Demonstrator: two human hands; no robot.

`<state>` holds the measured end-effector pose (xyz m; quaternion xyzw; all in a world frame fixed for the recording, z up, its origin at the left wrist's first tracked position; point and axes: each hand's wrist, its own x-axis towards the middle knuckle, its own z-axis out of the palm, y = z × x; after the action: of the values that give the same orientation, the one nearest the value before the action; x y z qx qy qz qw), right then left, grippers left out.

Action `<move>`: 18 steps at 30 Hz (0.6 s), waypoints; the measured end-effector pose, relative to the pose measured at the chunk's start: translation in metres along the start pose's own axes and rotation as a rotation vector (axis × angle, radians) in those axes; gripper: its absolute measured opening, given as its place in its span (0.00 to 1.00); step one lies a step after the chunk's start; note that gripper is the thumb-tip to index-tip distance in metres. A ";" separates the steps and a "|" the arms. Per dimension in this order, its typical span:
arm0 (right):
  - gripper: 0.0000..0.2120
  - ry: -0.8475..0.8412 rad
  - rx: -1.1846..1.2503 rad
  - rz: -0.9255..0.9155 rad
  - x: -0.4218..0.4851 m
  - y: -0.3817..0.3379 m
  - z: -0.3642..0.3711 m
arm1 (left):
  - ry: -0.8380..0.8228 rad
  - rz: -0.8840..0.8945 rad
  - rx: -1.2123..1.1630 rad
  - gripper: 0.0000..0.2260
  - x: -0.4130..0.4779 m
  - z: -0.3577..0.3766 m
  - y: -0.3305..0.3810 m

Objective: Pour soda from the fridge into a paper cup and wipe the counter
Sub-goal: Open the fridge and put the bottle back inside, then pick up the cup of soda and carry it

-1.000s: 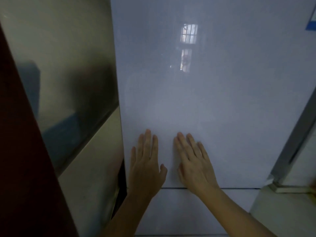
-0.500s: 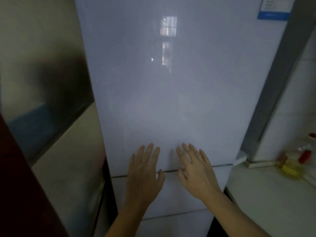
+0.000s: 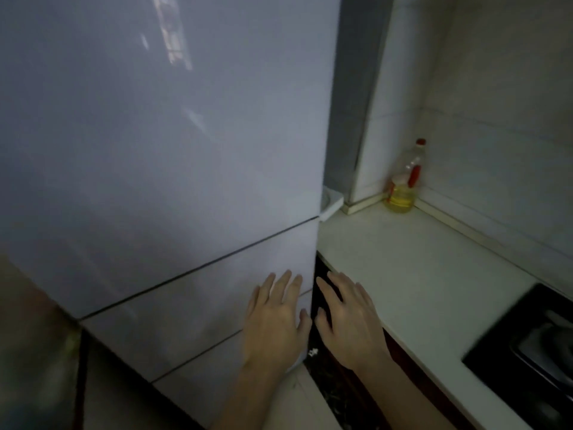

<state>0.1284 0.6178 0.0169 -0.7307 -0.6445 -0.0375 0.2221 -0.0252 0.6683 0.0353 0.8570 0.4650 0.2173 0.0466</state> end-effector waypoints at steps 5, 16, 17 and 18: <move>0.26 0.030 -0.013 0.160 -0.017 0.058 -0.009 | -0.064 0.135 -0.040 0.25 0.033 0.036 0.046; 0.26 0.106 -0.072 0.463 -0.024 0.187 -0.048 | -0.181 0.300 -0.162 0.26 0.109 0.097 0.173; 0.26 0.113 -0.090 0.482 -0.027 0.193 -0.053 | -0.198 0.322 -0.168 0.26 0.113 0.102 0.183; 0.26 0.119 -0.108 0.505 -0.032 0.200 -0.058 | -0.217 0.351 -0.175 0.26 0.116 0.107 0.193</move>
<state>0.3285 0.5527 0.0029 -0.8756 -0.4245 -0.0580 0.2228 0.2243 0.6671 0.0316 0.9358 0.2805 0.1680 0.1321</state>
